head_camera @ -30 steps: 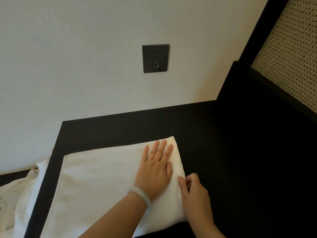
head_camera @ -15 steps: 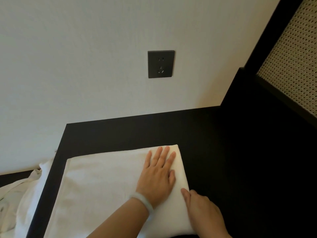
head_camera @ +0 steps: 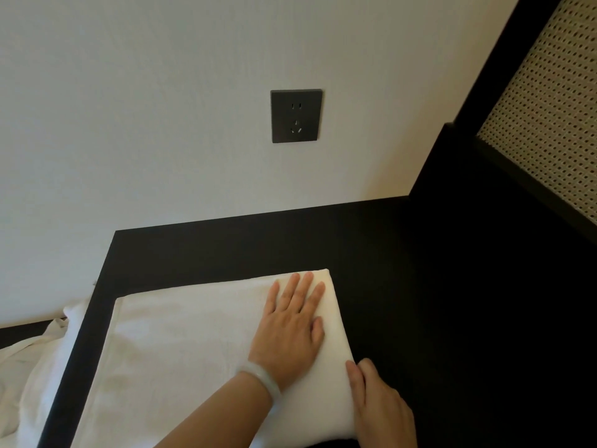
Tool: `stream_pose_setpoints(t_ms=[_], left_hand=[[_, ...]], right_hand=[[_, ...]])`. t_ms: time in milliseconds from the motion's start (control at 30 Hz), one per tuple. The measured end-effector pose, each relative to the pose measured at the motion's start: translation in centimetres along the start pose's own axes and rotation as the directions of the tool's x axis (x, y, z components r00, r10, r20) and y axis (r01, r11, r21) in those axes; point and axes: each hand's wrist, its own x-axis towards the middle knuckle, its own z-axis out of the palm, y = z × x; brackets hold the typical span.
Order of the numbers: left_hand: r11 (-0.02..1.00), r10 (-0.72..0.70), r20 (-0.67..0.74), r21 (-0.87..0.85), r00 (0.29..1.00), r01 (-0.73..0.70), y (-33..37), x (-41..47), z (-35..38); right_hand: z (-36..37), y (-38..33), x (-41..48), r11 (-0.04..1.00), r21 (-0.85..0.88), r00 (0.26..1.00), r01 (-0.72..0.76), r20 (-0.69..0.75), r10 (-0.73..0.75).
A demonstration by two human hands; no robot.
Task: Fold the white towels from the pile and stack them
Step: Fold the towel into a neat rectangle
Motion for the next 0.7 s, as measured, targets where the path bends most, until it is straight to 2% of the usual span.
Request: stream_pose_setpoints(t_ms=[367,700], left_hand=[[1.0,-0.003,0.0,-0.001,1.0,0.003,0.03,-0.05,-0.1],[1.0,-0.01,0.031,0.027,0.999,0.009,0.17,0.12,-0.42]], right_hand=[[0.39,0.38,0.16,0.994,0.107,1.0,-0.015,-0.025,0.018],[0.79,0.78,0.69,0.998,0.054,0.999,-0.026,-0.041,0.028]])
